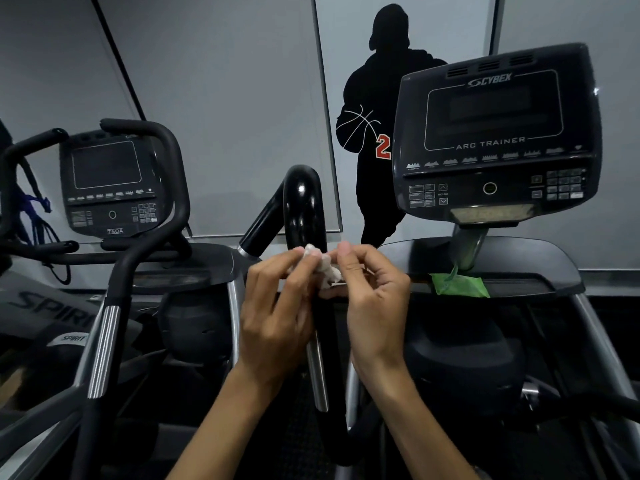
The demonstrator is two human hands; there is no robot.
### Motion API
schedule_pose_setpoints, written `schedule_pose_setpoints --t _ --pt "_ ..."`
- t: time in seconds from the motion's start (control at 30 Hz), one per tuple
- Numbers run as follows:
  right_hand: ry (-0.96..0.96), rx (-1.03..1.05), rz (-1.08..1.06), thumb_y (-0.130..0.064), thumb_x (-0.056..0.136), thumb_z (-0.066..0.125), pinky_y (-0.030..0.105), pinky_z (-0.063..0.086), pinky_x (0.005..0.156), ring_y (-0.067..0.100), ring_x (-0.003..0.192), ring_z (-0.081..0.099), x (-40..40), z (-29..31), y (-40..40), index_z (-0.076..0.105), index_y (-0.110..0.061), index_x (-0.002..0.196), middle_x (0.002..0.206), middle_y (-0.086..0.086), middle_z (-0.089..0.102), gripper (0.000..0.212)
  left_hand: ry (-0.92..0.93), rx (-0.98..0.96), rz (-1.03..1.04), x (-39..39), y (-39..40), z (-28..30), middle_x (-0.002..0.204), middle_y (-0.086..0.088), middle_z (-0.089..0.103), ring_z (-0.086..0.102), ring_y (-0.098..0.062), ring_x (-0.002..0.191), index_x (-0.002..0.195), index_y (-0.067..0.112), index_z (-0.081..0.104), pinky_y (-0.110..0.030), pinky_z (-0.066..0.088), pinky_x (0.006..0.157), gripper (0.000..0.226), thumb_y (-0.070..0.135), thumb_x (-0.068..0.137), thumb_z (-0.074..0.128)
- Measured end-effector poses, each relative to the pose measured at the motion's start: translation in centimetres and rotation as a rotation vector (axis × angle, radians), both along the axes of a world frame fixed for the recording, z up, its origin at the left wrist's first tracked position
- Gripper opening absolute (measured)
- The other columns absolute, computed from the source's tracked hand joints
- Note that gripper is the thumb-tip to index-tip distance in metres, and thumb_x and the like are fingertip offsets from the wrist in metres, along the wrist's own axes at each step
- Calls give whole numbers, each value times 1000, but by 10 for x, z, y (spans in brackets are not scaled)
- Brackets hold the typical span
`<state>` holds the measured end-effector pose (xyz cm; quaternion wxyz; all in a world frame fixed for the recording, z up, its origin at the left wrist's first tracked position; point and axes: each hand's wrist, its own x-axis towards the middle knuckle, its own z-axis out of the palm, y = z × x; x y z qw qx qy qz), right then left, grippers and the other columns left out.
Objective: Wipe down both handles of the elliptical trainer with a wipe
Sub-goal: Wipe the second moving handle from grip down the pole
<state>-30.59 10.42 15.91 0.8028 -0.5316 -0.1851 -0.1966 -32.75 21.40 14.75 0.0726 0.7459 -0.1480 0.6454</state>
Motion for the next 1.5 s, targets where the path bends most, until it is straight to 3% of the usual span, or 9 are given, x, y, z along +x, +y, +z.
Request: schedule_pose_setpoints --t 0.17,0.43,0.57,0.73,0.9,1.1,1.2,1.33,1.5 --pt "-63 -47 -195 -20 98 64 45 57 69 21 82 67 -4 3 2 71 -20 88 85 -5 71 12 9 -20 21 7 -8 27 102 -17 72 62 -25 95 108 -5 73 -20 43 97 15 2 96 68" --pt "-8 30 -172 -13 99 64 31 56 67 14 74 68 -3 4 4 69 -19 84 78 -7 71 17 107 179 191 -3 -3 10 111 -20 68 56 -29 98 117 -4 71 -41 51 86 28 2 90 74" --pt "-35 -9 -150 -18 100 63 39 58 72 19 79 68 -3 6 8 69 -19 87 82 -5 71 14 101 38 154 2 -7 28 104 -21 67 54 -30 96 112 -6 71 -38 50 87 20 0 93 69" --pt "-36 -16 -139 -22 97 62 35 53 72 18 78 66 3 0 3 69 -20 84 81 -1 69 15 183 14 158 -17 -11 2 100 -19 70 55 -27 94 106 -6 73 -38 49 85 20 -2 87 73" --pt "-16 -21 -119 -21 99 61 35 54 72 17 80 67 -1 -1 10 70 -18 87 82 -4 71 15 72 -167 133 -3 -7 28 96 -14 69 60 -24 90 100 -1 74 -21 44 89 9 -1 93 69" --pt "34 -25 -81 -17 102 61 32 52 67 13 77 66 3 -4 4 70 -16 86 80 -3 71 18 162 -72 96 -20 -10 8 90 -12 70 61 -25 83 94 -2 75 -28 49 82 10 -8 87 70" --pt "61 -43 -74 -18 103 58 29 52 73 7 82 68 3 -5 3 71 -16 88 82 -8 73 20 167 -171 107 -18 2 20 89 -10 69 61 -24 82 93 0 74 -20 43 82 9 -6 87 71" --pt "73 -46 -81 -20 103 56 37 54 77 8 86 69 1 -6 5 71 -20 87 84 -10 73 23 133 -292 64 -6 -5 34 89 -9 68 61 -20 83 95 0 73 -10 39 84 7 -2 89 71" --pt "87 -45 -95 -30 99 54 45 55 80 9 86 68 4 -10 5 70 -24 83 84 -8 73 23 194 -150 84 -24 -6 -1 90 -10 68 63 -24 81 96 -2 75 -17 43 84 10 -5 89 68"
